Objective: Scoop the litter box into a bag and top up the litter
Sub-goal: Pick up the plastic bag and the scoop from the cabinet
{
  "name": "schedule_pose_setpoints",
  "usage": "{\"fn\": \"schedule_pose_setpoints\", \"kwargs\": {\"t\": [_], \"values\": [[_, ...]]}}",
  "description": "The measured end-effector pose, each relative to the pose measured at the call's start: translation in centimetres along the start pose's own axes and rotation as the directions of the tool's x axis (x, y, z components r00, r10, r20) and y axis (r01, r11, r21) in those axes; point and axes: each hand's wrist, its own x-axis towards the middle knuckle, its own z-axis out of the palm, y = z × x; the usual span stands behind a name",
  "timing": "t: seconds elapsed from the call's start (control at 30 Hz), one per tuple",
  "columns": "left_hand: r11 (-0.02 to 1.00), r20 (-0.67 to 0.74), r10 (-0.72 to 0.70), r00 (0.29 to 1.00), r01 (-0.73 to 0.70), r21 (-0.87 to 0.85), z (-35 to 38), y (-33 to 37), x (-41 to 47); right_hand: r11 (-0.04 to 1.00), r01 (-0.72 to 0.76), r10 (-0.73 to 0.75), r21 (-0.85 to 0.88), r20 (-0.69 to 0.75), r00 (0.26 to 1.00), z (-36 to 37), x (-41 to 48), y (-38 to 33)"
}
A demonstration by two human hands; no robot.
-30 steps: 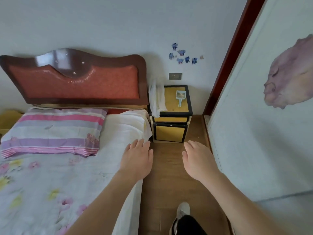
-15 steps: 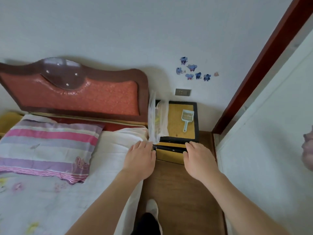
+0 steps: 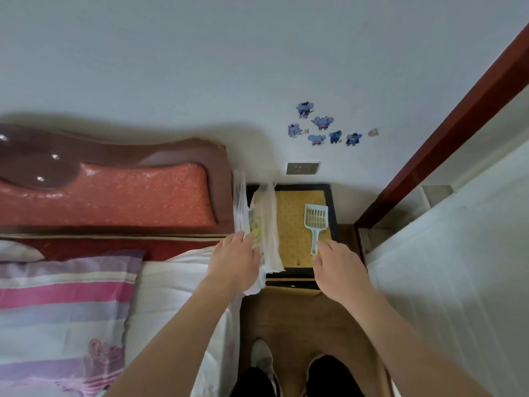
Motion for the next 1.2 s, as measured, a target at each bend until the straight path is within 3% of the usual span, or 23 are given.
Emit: {"fn": "schedule_pose_setpoints", "kwargs": {"t": [0.23,0.53,0.93,1.2], "values": [[0.998,0.094,-0.069,0.993,0.069,-0.002,5.1,-0.8,9.0,0.995,-0.087,0.082,0.049,0.092,0.992,5.2,8.5,4.9],[0.958,0.179,-0.261,0.949,0.277,-0.074,14.9,-3.6,16.3,0.958,-0.229,0.200,0.171,0.168,0.965,15.7,15.1,9.3],[0.883,0.110,-0.439,0.892,0.451,-0.132,22.3,-2.6,20.1,0.877,-0.435,0.419,0.204,0.119,0.900,21.8,17.7,10.9],[0.878,0.028,-0.421,0.907,0.415,-0.239,23.7,-2.4,20.5,0.844,-0.480,0.456,0.241,0.152,0.877,22.7,17.9,10.6]]}}
